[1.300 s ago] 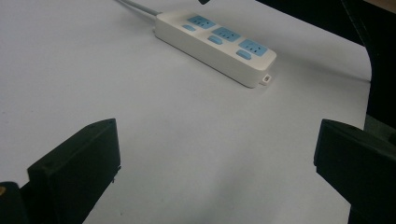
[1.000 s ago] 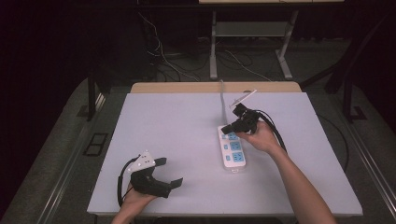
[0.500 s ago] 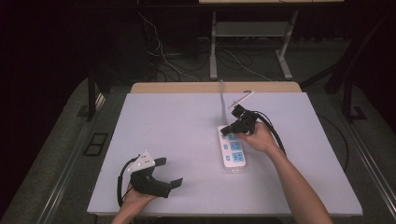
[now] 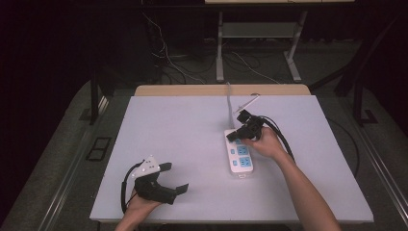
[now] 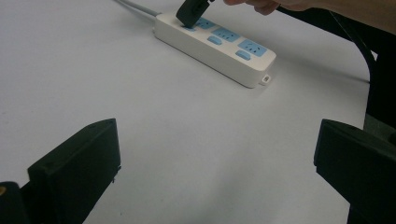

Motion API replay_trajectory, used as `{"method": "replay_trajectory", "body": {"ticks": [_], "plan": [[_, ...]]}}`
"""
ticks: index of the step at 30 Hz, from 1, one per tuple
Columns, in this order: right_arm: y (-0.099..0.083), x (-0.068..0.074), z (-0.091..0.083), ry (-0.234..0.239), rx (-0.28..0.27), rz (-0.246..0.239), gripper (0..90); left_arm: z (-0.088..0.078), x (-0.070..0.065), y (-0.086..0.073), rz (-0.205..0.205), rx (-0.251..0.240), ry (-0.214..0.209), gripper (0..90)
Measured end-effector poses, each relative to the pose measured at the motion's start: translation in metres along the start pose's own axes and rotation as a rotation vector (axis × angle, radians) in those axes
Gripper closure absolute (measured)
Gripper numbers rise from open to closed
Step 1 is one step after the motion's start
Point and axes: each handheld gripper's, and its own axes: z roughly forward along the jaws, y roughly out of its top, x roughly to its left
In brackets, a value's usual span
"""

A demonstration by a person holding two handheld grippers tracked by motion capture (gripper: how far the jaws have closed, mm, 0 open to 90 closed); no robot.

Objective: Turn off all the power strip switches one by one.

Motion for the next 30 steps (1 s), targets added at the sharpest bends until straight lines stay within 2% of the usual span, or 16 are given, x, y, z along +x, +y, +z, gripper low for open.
{"method": "replay_trajectory", "body": {"ticks": [2, 7, 11, 14, 27, 30], "plan": [[-0.002, -0.001, 0.000, 0.010, -0.011, 0.011, 90.0, 0.000, 0.000, 0.000, 0.001, 0.001, -0.002, 0.0], [-0.005, -0.003, 0.000, 0.023, -0.035, 0.005, 90.0, 0.000, 0.000, 0.000, -0.001, 0.002, -0.001, 0.0], [-0.005, 0.002, 0.001, -0.016, -0.029, -0.031, 90.0, 0.000, -0.001, 0.000, -0.002, 0.002, 0.002, 0.0], [-0.004, 0.004, 0.002, -0.027, -0.029, -0.037, 90.0, 0.000, -0.001, 0.000, 0.001, 0.001, 0.002, 0.0], [-0.011, 0.002, 0.000, -0.012, -0.062, -0.008, 90.0, 0.001, 0.000, 0.000, -0.003, 0.004, -0.001, 0.0], [-0.014, 0.001, -0.001, -0.005, -0.082, 0.014, 90.0, 0.001, 0.001, 0.000, -0.006, 0.003, -0.001, 0.0]]}}
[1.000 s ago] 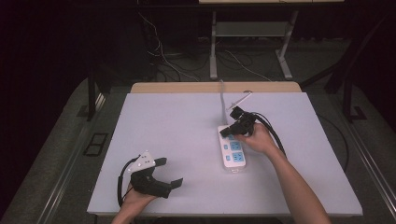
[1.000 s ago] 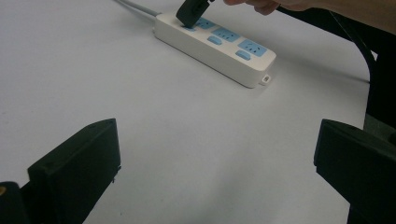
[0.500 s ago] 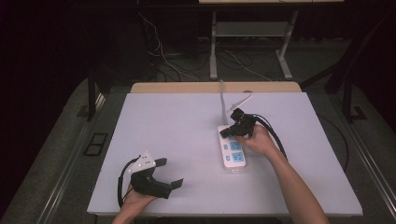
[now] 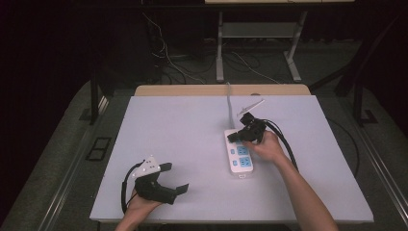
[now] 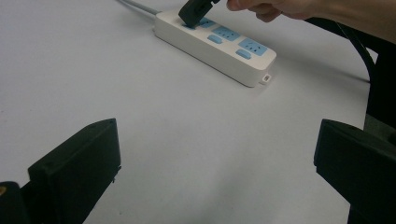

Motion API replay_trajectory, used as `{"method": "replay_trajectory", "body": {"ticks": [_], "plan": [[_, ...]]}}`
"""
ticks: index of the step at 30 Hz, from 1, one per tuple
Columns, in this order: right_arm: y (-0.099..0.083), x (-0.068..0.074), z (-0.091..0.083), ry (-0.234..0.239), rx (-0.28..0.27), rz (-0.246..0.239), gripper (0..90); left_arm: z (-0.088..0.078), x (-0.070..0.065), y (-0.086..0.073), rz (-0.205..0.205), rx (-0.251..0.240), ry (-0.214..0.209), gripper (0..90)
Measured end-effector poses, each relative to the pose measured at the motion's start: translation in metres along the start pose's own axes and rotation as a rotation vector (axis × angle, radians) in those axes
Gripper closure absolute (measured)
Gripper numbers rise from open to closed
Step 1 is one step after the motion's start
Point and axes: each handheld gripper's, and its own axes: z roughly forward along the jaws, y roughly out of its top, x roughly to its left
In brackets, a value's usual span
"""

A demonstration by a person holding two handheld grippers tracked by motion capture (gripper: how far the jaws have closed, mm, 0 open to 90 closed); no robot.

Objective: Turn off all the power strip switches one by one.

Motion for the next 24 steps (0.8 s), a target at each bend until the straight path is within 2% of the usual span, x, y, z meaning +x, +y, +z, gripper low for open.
{"method": "replay_trajectory", "body": {"ticks": [2, 3, 5, 7, 17, 24], "plan": [[0.001, 0.001, 0.000, -0.005, 0.007, -0.001, 90.0, 0.000, 0.000, 0.000, 0.000, 0.000, 0.000, 0.0], [0.003, 0.001, -0.002, 0.007, -0.007, 0.000, 90.0, 0.000, 0.000, 0.000, -0.001, -0.002, 0.000, 0.0], [0.005, 0.005, -0.003, -0.011, 0.021, -0.018, 90.0, 0.000, 0.000, 0.000, -0.001, -0.001, 0.000, 0.0], [0.004, 0.007, -0.003, -0.009, 0.037, -0.027, 90.0, 0.000, 0.000, 0.000, 0.000, 0.001, 0.000, 0.0], [0.006, 0.016, -0.018, 0.003, -0.003, -0.037, 90.0, 0.000, 0.000, 0.000, -0.001, 0.000, -0.002, 0.0], [0.005, 0.019, -0.032, -0.009, -0.015, -0.041, 90.0, 0.001, -0.001, 0.000, -0.001, 0.002, -0.003, 0.0]]}}
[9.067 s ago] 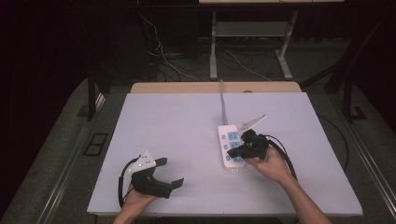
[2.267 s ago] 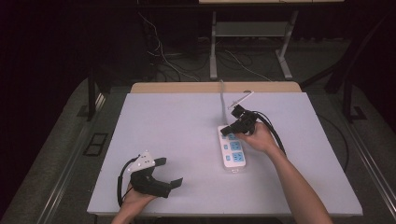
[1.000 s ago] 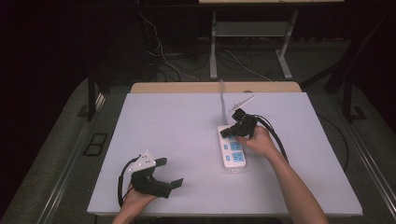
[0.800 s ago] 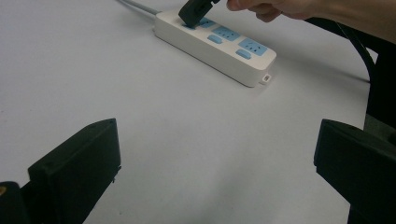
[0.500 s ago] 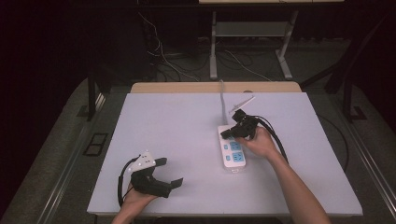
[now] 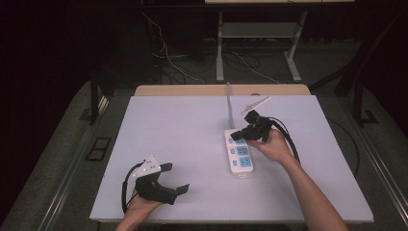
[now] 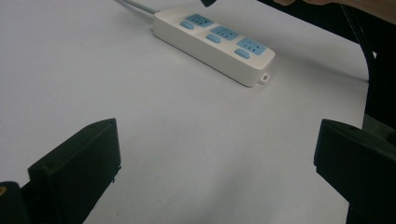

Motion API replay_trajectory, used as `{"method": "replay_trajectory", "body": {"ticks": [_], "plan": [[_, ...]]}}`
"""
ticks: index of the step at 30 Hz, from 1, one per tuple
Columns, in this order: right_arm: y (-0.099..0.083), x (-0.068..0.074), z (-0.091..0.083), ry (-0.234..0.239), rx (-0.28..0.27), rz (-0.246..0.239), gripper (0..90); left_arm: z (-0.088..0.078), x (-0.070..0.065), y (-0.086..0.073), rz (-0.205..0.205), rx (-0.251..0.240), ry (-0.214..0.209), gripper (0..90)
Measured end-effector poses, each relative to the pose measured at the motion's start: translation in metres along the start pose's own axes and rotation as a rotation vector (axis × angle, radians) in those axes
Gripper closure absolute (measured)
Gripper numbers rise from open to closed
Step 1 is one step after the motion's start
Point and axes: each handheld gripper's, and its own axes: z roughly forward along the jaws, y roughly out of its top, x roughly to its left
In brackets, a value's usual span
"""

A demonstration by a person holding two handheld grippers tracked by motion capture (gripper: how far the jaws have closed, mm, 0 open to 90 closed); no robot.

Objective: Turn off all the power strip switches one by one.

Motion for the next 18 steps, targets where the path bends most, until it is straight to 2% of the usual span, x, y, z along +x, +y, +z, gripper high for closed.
{"method": "replay_trajectory", "body": {"ticks": [6, 11, 12, 13, 14, 18], "plan": [[-0.003, 0.002, -0.012, -0.015, -0.011, 0.001, 90.0, 0.000, -0.001, 0.000, 0.003, 0.000, -0.003, 0.0], [-0.008, 0.000, -0.022, -0.014, -0.042, 0.029, 88.3, 0.000, -0.001, 0.000, 0.003, -0.002, -0.004, 0.0], [-0.011, 0.000, -0.027, -0.021, -0.052, 0.044, 85.0, 0.001, -0.001, 0.000, 0.002, -0.002, -0.004, 0.0], [-0.012, 0.000, -0.029, -0.036, -0.059, 0.043, 73.3, 0.001, -0.001, 0.000, 0.003, -0.001, -0.004, 0.0], [-0.012, 0.000, -0.029, -0.036, -0.059, 0.043, 73.3, 0.001, -0.001, 0.000, 0.003, -0.001, -0.004, 0.0], [-0.020, 0.002, -0.040, -0.066, -0.095, 0.059, 52.5, 0.001, -0.002, 0.000, 0.005, -0.001, -0.006, 0.0]]}}
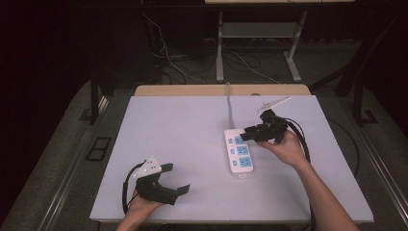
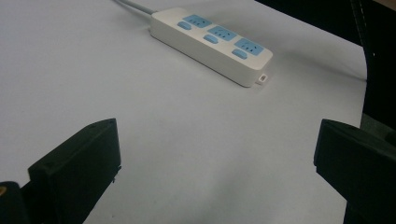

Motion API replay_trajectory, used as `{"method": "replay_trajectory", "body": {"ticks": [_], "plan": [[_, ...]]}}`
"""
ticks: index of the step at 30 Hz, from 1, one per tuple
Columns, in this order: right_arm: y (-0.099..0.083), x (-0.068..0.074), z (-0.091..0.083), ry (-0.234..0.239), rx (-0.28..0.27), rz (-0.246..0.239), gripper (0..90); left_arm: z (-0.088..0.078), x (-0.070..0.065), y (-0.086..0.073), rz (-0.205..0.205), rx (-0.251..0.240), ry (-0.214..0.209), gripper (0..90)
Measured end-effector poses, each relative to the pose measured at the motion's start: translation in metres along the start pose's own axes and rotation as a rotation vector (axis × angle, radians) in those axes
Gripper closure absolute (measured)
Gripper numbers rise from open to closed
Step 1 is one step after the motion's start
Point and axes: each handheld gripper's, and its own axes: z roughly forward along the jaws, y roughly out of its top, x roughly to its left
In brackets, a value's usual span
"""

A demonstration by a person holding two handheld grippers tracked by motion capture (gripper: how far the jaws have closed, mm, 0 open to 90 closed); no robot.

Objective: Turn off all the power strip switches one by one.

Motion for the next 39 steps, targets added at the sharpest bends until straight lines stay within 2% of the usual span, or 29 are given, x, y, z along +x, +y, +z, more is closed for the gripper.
{"method": "replay_trajectory", "body": {"ticks": [4, 8, 9, 10, 11, 18, 25, 30, 33, 39], "plan": [[-0.007, 0.001, -0.012, -0.041, -0.043, 0.022, 33.8, 0.001, 0.000, 0.000, 0.004, 0.002, -0.003, 0.0], [-0.016, 0.003, -0.021, -0.073, -0.056, 0.055, 12.2, 0.002, 0.000, 0.000, 0.002, 0.005, -0.005, 0.0], [-0.021, 0.003, -0.025, -0.088, -0.064, 0.073, 7.9, 0.002, 0.000, 0.000, 0.002, 0.007, -0.005, 0.0], [-0.021, 0.003, -0.025, -0.088, -0.064, 0.073, 7.9, 0.002, 0.000, 0.000, 0.002, 0.007, -0.005, 0.0], [-0.024, 0.004, -0.027, -0.096, -0.063, 0.081, 0.0, 0.002, 0.000, 0.000, 0.003, 0.008, -0.005, 0.0], [-0.047, 0.005, -0.043, -0.115, -0.081, 0.123, 0.3, 0.003, 0.000, 0.000, 0.004, 0.009, -0.007, 0.0], [-0.065, 0.010, -0.058, -0.111, -0.117, 0.153, 0.3, 0.004, -0.001, 0.001, 0.006, 0.012, -0.009, 0.0], [-0.081, 0.017, -0.066, -0.097, -0.148, 0.171, 0.4, 0.004, -0.002, 0.001, 0.006, 0.014, -0.010, 0.0], [-0.092, 0.022, -0.069, -0.102, -0.151, 0.176, 0.3, 0.004, -0.001, 0.000, 0.004, 0.013, -0.008, 0.0], [-0.117, 0.034, -0.071, -0.114, -0.195, 0.184, 0.4, 0.002, 0.000, 0.000, -0.003, 0.012, 0.003, 0.0]]}}
